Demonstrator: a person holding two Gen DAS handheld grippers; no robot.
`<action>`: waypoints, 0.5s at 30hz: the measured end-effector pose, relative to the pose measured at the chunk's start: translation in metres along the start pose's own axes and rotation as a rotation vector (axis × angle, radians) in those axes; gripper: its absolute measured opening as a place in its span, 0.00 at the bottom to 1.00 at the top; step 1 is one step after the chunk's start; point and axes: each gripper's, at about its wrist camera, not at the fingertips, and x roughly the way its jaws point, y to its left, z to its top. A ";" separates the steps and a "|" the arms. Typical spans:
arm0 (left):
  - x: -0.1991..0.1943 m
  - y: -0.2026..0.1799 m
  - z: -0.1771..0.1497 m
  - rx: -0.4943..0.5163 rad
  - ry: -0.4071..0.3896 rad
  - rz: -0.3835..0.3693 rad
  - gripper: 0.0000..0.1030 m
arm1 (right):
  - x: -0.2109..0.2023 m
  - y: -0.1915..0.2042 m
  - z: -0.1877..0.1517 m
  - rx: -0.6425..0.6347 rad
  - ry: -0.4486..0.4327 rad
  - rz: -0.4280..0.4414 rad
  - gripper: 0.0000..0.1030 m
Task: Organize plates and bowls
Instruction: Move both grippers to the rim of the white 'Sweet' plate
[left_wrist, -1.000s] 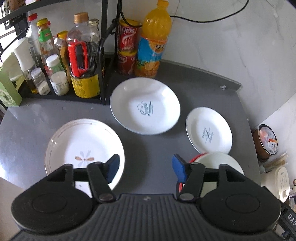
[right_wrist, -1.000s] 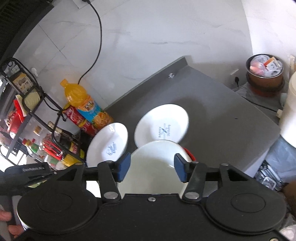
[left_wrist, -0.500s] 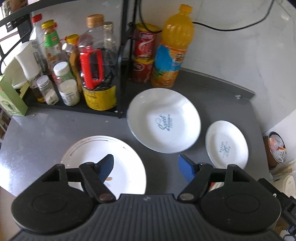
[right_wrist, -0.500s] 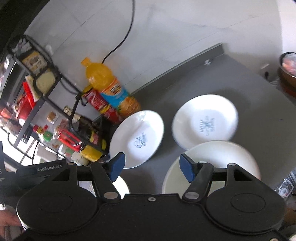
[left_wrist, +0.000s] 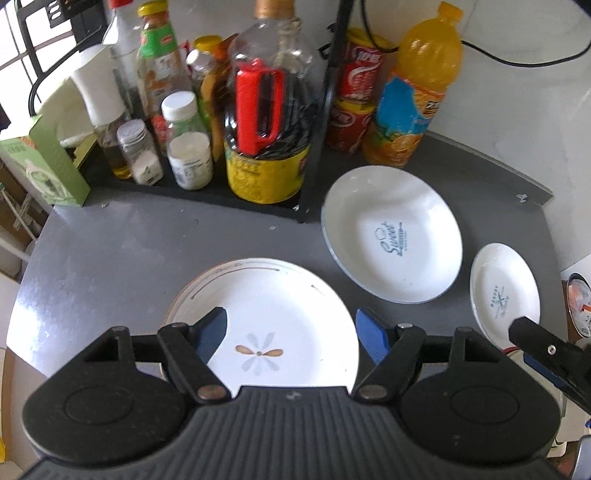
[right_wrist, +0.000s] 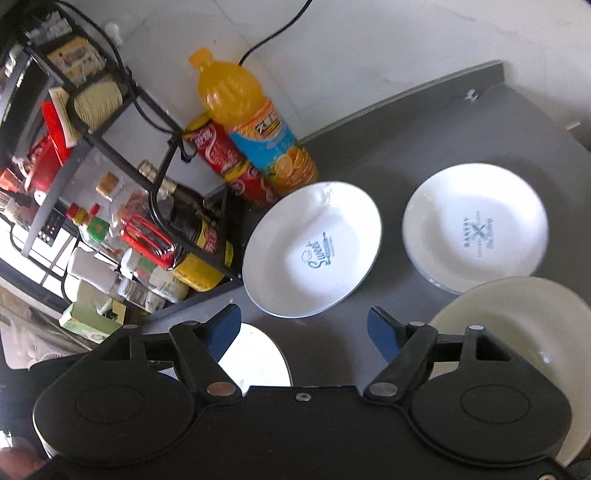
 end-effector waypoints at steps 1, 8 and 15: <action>0.002 0.003 0.000 -0.004 0.005 0.001 0.73 | 0.004 0.002 0.000 -0.004 0.005 -0.002 0.73; 0.013 0.014 0.004 -0.013 0.011 -0.026 0.73 | 0.028 0.004 0.009 0.014 0.025 -0.030 0.72; 0.032 0.013 0.022 -0.010 -0.005 -0.094 0.72 | 0.052 -0.003 0.019 0.089 0.037 -0.068 0.62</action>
